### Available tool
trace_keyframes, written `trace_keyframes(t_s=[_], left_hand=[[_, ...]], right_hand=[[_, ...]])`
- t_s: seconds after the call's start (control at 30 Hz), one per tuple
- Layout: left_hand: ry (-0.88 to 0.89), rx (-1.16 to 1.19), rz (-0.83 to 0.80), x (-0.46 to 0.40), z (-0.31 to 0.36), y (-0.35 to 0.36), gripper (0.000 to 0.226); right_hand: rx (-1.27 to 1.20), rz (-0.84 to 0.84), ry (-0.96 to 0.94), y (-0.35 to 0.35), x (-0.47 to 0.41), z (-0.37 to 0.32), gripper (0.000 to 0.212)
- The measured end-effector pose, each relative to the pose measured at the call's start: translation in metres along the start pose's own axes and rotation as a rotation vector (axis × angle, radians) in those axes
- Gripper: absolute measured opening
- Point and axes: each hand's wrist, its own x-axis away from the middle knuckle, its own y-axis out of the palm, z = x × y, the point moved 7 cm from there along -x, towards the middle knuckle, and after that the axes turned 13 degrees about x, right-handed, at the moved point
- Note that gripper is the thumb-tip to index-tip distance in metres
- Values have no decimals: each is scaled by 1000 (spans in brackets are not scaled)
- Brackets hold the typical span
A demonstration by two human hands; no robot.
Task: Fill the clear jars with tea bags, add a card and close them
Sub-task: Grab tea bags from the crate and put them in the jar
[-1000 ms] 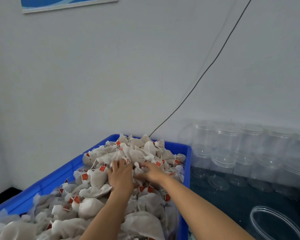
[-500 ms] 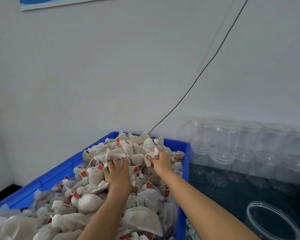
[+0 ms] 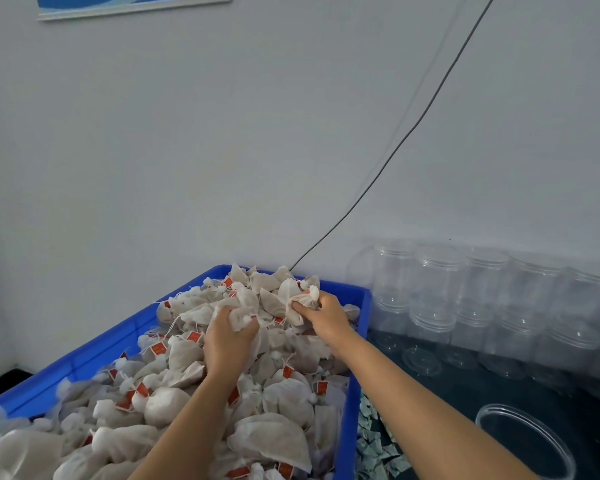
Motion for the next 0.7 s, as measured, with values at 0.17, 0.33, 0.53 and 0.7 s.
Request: trace_keyframes(t_s=[0.17,0.33,0.53,0.7], left_hand=[[-472,591,-93,4,-11,19,29],[-606,798,-169,10,5,31,16],[-615,769,-184,16,19,26,14],[-360,314,-129,14,38,10,12]], right_hand=[[-99,-23,3,-11,3,-13,30],[-118,15,-30,-25,8,-24,15],[-52,51,-25,-41,12,-36,20],[-61,-6,35,-40,20,-33,39]])
